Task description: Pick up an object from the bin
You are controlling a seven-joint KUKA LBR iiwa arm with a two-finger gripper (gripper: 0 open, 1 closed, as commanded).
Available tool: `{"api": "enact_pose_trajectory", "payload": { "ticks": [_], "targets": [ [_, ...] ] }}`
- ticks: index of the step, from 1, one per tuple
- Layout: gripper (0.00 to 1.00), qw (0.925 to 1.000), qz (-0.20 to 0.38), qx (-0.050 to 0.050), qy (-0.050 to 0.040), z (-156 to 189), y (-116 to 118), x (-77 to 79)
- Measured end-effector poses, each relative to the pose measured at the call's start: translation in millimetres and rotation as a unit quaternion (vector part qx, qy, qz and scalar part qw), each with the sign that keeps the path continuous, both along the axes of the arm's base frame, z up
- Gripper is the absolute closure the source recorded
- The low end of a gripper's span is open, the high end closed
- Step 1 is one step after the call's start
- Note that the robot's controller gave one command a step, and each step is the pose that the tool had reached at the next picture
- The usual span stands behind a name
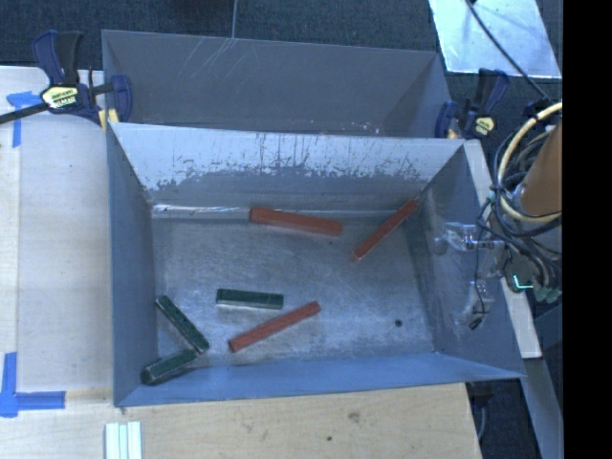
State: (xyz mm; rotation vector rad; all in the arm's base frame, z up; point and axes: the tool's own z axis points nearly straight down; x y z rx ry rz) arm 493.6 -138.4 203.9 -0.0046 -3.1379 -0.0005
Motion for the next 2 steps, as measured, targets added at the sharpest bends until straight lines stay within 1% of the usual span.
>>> {"api": "enact_pose_trajectory", "payload": {
  "ticks": [1, 2],
  "targets": [
    [0.0, 0.9936, 0.113, 0.0, -0.0047, -136, 49, -3.9],
    [0.0, 0.9392, 0.343, -0.001, -0.0049, -101, 29, 22.3]
  ]
}}
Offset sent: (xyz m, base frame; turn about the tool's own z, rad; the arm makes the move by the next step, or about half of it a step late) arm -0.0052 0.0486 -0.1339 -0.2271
